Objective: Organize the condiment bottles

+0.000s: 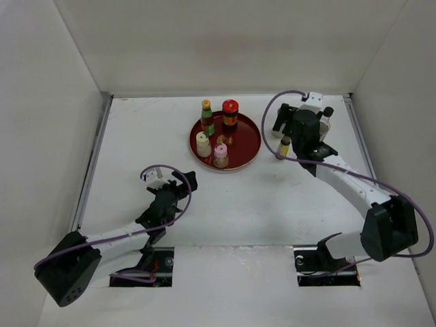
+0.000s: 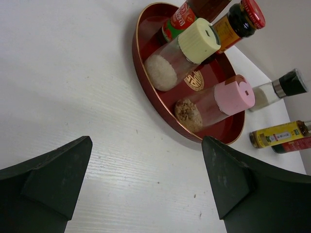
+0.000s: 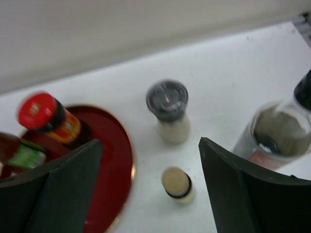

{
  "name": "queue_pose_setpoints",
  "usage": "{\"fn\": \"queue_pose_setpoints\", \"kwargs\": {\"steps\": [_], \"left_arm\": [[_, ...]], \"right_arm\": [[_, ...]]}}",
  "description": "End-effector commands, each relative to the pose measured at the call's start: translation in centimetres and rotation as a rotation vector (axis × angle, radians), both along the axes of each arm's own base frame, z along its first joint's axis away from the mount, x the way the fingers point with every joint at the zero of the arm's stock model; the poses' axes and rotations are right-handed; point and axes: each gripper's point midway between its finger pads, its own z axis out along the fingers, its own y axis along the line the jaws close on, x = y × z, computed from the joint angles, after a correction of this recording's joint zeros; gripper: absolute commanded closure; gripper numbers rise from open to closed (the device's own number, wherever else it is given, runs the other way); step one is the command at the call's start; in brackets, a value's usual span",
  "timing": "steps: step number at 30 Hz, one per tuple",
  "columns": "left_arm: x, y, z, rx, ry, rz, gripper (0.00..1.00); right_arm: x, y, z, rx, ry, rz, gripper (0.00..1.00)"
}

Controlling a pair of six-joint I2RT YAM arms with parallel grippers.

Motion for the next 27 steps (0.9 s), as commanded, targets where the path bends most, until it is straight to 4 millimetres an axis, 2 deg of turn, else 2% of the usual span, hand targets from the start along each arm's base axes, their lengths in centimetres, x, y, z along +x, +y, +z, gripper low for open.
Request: {"fn": "queue_pose_setpoints", "kwargs": {"steps": [1,5,9,13,16,18,20,22,27], "left_arm": [[0.8,-0.8,2.5,-0.054,-0.064,-0.008,0.00],[0.8,-0.8,2.7,-0.061,-0.072,-0.011,0.00],[0.9,-0.6,2.4,-0.054,-0.064,-0.005,0.00],[0.9,-0.6,2.4,-0.053,-0.063,-0.003,0.00],[0.9,-0.7,2.2,-0.050,-0.059,-0.005,0.00],[0.8,-0.7,2.4,-0.053,-0.063,-0.005,0.00],[0.9,-0.7,2.2,-0.048,-0.057,-0.005,0.00],[0.9,-0.7,2.2,-0.050,-0.057,-0.006,0.00],[1.0,-0.7,2.0,-0.045,-0.052,-0.005,0.00]], "right_arm": [[-0.3,-0.7,-2.1,-0.038,0.053,-0.016,0.11],[0.8,-0.7,-4.4,-0.056,0.111,-0.012,0.11],[1.8,-0.7,-6.5,-0.062,0.162,-0.011,0.18],[1.9,-0.9,-8.4,-0.085,0.215,-0.034,0.23],[2.0,-0.9,-9.4,-0.088,0.239,-0.040,0.34],[1.9,-1.1,-9.6,-0.093,0.244,-0.047,0.46],[1.8,-1.7,-8.7,-0.091,0.213,-0.079,0.57],[1.7,-1.3,-7.2,-0.100,0.173,-0.083,0.63],[1.3,1.2,-2.3,-0.111,0.066,-0.048,0.65]]}}
